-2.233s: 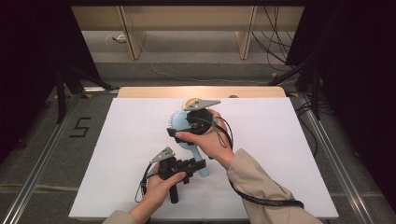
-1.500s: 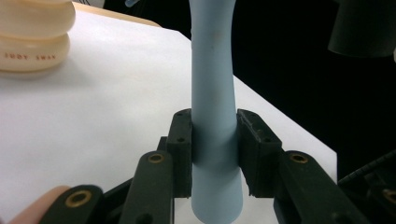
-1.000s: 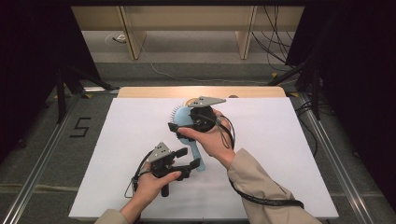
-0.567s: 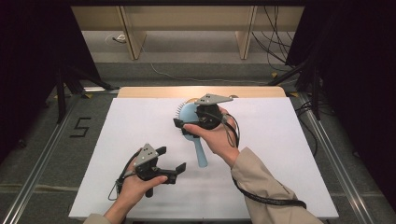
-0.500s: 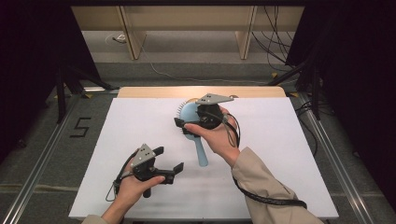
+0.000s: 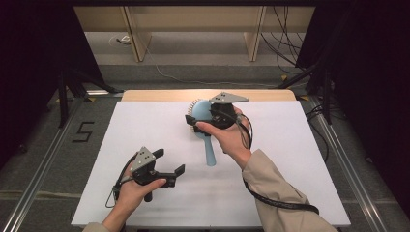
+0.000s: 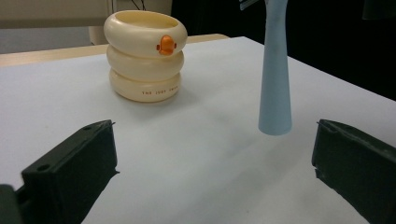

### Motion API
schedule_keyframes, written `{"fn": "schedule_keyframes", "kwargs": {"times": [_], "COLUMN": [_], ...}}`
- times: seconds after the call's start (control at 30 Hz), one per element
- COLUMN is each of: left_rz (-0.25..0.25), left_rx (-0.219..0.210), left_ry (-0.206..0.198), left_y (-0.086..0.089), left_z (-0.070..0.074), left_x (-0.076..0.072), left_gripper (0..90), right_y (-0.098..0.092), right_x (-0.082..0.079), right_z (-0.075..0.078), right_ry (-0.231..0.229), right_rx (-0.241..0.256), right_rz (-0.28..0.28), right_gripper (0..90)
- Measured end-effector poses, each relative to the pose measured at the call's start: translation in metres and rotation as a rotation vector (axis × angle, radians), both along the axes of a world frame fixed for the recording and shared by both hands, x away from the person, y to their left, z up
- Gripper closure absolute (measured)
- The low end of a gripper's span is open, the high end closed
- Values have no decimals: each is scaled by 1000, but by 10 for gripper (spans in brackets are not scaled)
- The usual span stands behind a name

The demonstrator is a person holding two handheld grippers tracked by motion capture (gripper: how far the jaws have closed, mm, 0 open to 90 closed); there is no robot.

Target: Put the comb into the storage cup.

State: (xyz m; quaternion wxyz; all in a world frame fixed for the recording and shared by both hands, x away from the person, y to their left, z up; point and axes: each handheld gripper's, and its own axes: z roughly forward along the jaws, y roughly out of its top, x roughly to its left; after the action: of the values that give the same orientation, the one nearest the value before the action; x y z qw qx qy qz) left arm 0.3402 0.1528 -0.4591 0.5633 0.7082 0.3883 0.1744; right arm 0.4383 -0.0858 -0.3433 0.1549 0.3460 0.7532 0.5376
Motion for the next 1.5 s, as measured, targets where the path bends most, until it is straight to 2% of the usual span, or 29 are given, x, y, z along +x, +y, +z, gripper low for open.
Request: {"fn": "schedule_keyframes", "kwargs": {"times": [0.63,1.5], "left_rz": [0,1], "left_rx": [2,6], "left_ry": [-24,-23], "left_y": [0,-1], "left_z": [-1,-1], "left_x": [2,2], "left_gripper": [0,0], "right_y": [-12,-22], "right_x": [11,24], "right_z": [3,11], "right_ry": [-43,-71], "right_rx": [39,63], "right_rz": [-44,-85], "right_gripper": [210,210]}}
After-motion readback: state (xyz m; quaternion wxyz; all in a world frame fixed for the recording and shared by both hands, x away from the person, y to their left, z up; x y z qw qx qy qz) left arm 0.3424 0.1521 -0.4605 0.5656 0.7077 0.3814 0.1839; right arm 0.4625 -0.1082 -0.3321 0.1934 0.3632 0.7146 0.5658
